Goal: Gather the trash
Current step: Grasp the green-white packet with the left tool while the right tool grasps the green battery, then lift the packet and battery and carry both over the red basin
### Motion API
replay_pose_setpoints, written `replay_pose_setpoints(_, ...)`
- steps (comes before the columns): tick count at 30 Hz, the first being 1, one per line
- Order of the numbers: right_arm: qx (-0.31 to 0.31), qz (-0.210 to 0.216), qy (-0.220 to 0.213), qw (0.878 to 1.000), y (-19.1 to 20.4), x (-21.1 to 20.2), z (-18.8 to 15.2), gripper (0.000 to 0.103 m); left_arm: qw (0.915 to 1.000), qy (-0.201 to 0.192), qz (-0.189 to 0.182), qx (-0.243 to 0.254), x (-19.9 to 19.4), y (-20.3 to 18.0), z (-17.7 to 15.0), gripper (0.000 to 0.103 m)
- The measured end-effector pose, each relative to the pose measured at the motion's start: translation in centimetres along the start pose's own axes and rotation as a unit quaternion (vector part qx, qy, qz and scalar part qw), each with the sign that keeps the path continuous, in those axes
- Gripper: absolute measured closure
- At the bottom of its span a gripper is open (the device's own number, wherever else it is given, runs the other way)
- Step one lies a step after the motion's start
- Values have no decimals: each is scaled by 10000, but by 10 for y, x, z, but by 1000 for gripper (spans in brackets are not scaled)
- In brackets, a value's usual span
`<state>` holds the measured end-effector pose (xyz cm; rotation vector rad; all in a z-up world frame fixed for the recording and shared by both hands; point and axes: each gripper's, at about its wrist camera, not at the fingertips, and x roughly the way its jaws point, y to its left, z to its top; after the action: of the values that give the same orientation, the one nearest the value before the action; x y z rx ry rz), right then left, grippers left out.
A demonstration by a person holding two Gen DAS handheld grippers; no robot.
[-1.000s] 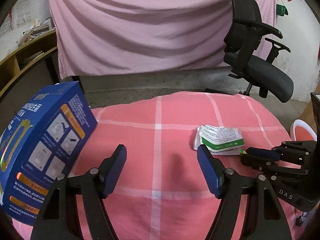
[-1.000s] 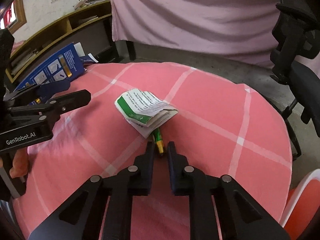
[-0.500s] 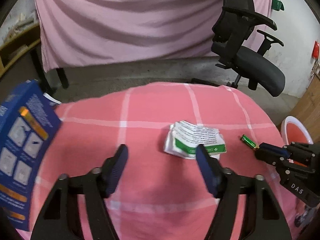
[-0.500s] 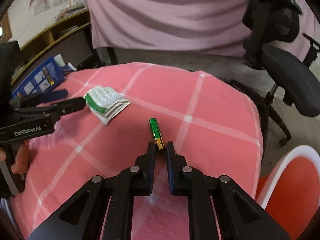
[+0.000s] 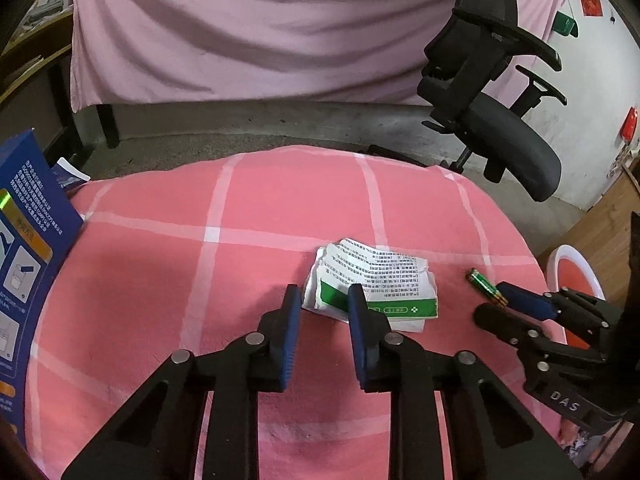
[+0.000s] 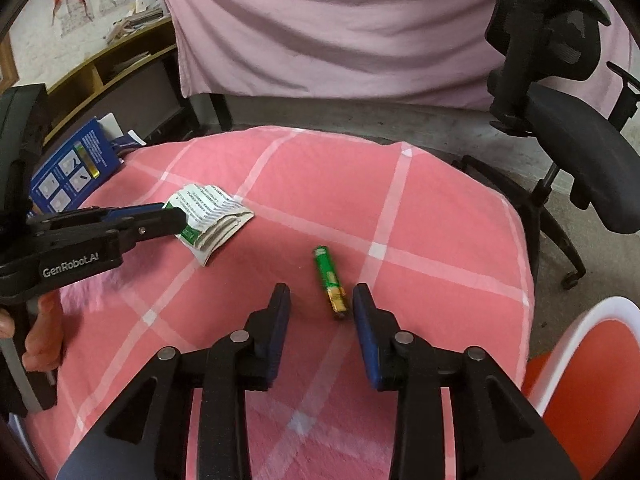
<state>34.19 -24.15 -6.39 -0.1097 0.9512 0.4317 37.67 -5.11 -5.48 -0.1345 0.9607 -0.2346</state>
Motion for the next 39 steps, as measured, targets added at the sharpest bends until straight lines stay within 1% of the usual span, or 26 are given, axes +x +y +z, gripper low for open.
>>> replay_pose_setpoints(1,14,23,3,10000,0,1,0,72,10000,-29,-13,-18,-2,0,0,88)
replay_pose_setpoints(2,40,47,-12,10000,-1,1,0,76,10000,-68,-25,-31,-4,1,-1,90)
replay_pose_setpoints(3,48,58,-21,10000,-1,1,0,81,9999,-104,-51,-41,-7,1,-1,92)
replay_pose_setpoints(4,45,53,-40,10000,-1,0,-1,91,9999,-136,-92,-54,-9,0,-2,93)
replay_pose_setpoints(7,44,84,-108,9999,0,-4,-3,94,9993,-256,-267,-90,-16,-1,-6,96)
replay_pose_setpoints(13,80,95,-307,9995,1,-14,-6,95,9976,-530,-435,-48,-32,-11,-12,99)
replay_pose_setpoints(17,47,71,-492,9988,6,-23,-10,95,9962,-731,-474,91,-44,-21,-18,101)
replay_pose_setpoints(18,32,64,-556,9984,7,-25,-11,95,9955,-805,-487,128,-48,-24,-21,103)
replay_pose_setpoints(23,33,77,-1023,9947,10,-44,-15,95,9928,-1086,-358,343,-61,-38,-32,103)
replay_pose_setpoints(26,89,107,-1159,9932,8,-50,-17,95,9930,-1036,-371,426,-61,-44,-35,103)
replay_pose_setpoints(30,119,85,-1336,9909,9,-57,-19,95,9915,-1203,-283,412,-66,-48,-40,103)
replay_pose_setpoints(34,115,32,-1674,9858,9,-69,-24,95,9872,-1488,-138,549,-79,-57,-43,103)
replay_pose_setpoints(39,152,-66,-2299,9731,9,-93,-34,95,9812,-1834,-89,602,-95,-70,-44,103)
